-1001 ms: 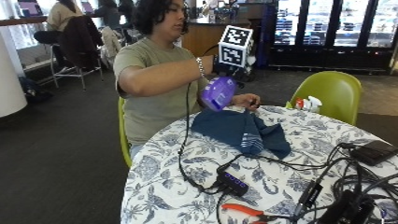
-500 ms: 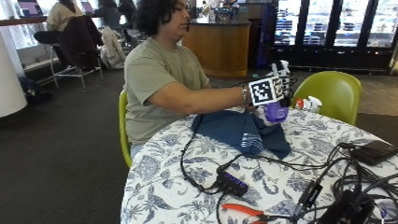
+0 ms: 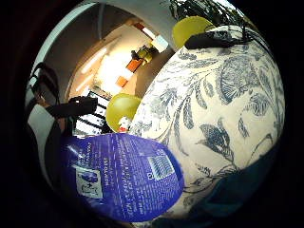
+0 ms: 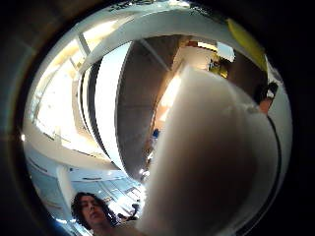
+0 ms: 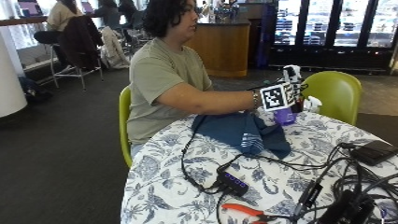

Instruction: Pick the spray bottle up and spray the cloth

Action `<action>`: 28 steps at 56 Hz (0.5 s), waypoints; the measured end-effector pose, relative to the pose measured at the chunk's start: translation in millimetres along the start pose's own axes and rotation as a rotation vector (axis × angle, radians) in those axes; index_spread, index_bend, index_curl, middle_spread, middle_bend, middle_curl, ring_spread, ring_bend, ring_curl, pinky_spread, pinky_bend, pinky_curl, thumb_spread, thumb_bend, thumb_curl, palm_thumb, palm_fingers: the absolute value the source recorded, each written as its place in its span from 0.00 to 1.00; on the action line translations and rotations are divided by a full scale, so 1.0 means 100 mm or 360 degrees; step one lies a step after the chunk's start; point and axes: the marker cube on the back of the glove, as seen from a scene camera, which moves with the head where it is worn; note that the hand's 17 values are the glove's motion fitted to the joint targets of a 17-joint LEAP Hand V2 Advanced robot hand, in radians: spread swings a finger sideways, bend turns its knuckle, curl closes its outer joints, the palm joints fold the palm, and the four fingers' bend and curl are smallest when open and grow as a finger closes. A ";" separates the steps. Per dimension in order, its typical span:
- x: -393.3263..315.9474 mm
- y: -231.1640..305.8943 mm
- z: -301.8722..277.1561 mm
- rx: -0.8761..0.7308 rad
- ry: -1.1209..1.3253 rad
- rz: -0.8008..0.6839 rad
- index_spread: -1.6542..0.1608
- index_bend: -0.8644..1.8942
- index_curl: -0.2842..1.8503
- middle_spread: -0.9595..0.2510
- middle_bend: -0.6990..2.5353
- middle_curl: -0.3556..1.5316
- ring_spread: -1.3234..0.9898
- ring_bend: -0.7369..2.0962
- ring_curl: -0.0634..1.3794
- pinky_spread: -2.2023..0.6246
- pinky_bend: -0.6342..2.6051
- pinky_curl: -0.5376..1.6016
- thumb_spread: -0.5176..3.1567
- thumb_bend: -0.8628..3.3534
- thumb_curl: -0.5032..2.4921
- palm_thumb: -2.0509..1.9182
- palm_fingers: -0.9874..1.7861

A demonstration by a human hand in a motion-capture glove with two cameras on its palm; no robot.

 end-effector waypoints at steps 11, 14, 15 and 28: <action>0.13 0.12 -0.13 -0.0297 0.0111 0.0124 0.76 0.40 0.39 0.64 0.37 0.46 0.49 0.46 0.37 0.68 0.35 0.44 0.27 0.18 0.41 0.73 0.82; 0.16 0.25 -0.24 -0.0421 0.0192 0.0152 0.76 0.38 0.39 0.66 0.35 0.45 0.50 0.44 0.35 0.70 0.33 0.44 0.30 0.18 0.39 0.70 0.75; 0.20 0.27 -0.26 -0.0447 0.0247 0.0162 0.75 0.37 0.38 0.67 0.35 0.44 0.50 0.43 0.35 0.71 0.32 0.43 0.31 0.18 0.38 0.69 0.70; 0.25 0.54 -0.87 -0.0704 0.0794 0.0190 0.72 0.35 0.31 0.75 0.28 0.40 0.53 0.38 0.31 0.82 0.31 0.43 0.36 0.19 0.34 0.66 0.49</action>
